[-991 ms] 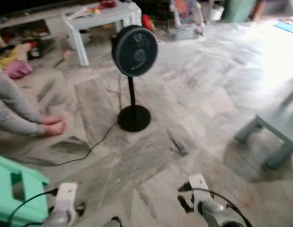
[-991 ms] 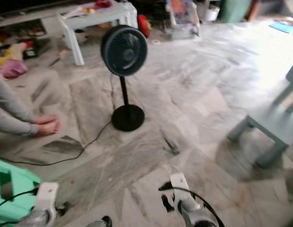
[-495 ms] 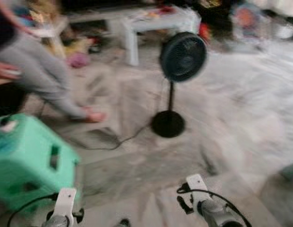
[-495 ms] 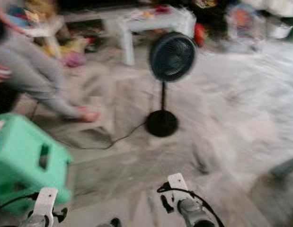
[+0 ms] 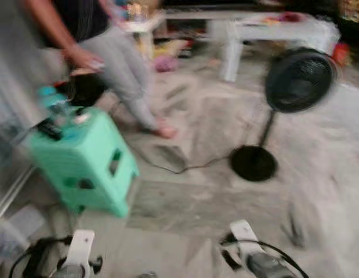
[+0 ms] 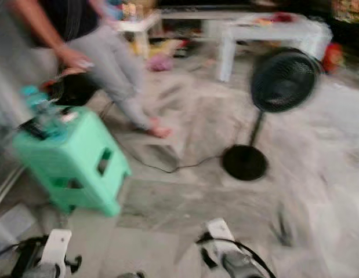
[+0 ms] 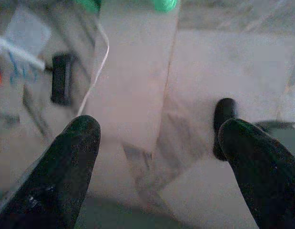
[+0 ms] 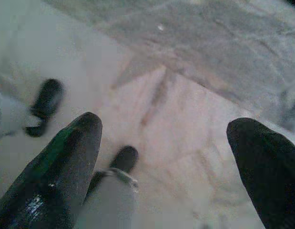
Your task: Move the pillow to the sofa
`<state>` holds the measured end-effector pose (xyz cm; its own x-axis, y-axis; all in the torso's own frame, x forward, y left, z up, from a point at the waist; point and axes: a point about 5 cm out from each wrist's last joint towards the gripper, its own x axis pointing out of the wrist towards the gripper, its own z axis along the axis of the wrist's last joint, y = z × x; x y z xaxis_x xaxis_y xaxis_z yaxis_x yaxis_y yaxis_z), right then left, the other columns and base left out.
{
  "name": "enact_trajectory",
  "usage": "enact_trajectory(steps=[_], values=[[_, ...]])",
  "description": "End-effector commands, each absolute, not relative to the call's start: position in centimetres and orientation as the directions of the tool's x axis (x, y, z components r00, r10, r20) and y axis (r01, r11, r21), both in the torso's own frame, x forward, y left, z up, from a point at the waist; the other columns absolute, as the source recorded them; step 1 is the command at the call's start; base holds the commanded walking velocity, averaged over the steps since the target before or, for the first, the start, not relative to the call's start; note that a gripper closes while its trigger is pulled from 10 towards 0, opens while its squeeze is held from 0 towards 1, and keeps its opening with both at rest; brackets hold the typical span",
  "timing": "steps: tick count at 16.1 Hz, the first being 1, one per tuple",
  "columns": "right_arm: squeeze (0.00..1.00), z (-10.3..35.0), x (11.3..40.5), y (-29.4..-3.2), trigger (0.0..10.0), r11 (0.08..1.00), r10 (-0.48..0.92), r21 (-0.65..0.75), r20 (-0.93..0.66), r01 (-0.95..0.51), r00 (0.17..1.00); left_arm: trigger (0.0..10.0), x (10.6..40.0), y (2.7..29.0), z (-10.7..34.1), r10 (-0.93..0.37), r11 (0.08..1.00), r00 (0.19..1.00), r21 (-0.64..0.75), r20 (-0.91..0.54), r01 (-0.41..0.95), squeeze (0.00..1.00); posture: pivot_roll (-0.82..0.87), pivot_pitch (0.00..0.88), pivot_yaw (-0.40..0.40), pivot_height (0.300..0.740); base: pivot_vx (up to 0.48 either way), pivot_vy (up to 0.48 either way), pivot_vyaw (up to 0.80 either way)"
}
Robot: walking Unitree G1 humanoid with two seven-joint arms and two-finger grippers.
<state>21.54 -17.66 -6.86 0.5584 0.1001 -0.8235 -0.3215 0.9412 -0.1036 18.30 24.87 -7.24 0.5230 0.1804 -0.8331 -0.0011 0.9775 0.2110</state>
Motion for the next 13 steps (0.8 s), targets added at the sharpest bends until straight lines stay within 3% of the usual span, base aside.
enact_trajectory(steps=[1, 3, 13], values=[[0.00, -6.58, 22.15, -16.67, 10.0, 0.942, 0.122, -0.088, -0.811, -0.325, 0.572, 10.0, 18.26, 25.46, -7.09, 0.195, 0.973, 0.516, 0.231, -0.834, 0.007, 0.00, 0.01, 0.096, -0.004, 0.740, 0.000, 0.000, 0.80], [0.00, -6.54, 22.23, -16.49, 10.0, 0.943, 0.125, -0.084, -0.807, -0.322, 0.577, 10.0, 18.28, 25.78, -6.98, 0.203, 0.969, 0.513, 0.247, -0.834, 0.018, 0.00, 0.01, 0.096, 0.001, 0.740, 0.000, 0.000, 0.51], [0.00, -6.55, 22.18, -16.91, 10.0, 0.956, 0.100, -0.086, -0.802, -0.280, 0.588, 10.0, 18.60, 25.72, -6.84, 0.198, 0.968, 0.520, 0.248, -0.831, 0.028, 0.00, 0.01, 0.090, 0.006, 0.740, 0.000, 0.000, 0.00]])
